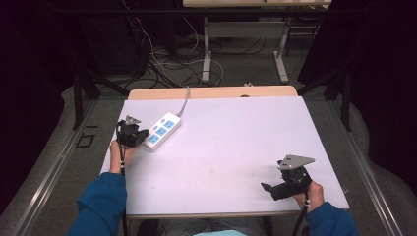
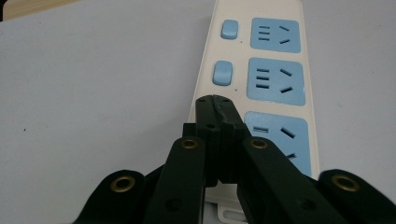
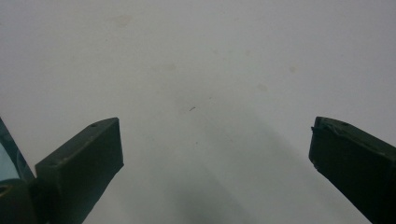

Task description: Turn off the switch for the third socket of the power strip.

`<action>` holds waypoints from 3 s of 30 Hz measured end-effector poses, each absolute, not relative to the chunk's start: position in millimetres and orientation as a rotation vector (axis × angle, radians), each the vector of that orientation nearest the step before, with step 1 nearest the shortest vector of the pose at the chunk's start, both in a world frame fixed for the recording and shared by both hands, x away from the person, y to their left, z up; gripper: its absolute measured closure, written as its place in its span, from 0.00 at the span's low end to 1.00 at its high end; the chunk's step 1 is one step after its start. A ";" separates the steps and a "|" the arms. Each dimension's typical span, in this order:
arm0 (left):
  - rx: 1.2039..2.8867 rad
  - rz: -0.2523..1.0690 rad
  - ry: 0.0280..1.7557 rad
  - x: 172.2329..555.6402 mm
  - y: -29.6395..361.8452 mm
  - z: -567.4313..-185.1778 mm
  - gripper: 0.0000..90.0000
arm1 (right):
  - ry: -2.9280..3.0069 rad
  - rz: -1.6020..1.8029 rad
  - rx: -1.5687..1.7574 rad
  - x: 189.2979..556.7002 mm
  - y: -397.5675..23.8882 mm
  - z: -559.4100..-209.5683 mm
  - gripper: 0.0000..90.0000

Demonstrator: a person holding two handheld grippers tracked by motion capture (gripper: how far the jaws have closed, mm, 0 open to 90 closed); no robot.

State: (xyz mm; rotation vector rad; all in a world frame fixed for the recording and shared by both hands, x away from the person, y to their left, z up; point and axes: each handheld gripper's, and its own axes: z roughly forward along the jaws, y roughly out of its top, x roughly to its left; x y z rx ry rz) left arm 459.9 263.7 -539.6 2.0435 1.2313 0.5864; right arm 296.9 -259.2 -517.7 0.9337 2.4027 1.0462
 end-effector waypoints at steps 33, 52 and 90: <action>2.063 0.586 1.215 459.8 265.0 -539.8 1.00 | 2.403 1.047 0.936 297.0 -259.1 -517.8 0.03; 2.055 0.584 1.211 459.9 265.1 -540.2 1.00 | 2.411 1.046 0.936 296.8 -258.9 -517.2 0.03; 2.082 0.599 1.198 460.0 262.1 -538.8 1.00 | 2.405 1.047 0.937 297.1 -259.1 -517.8 0.02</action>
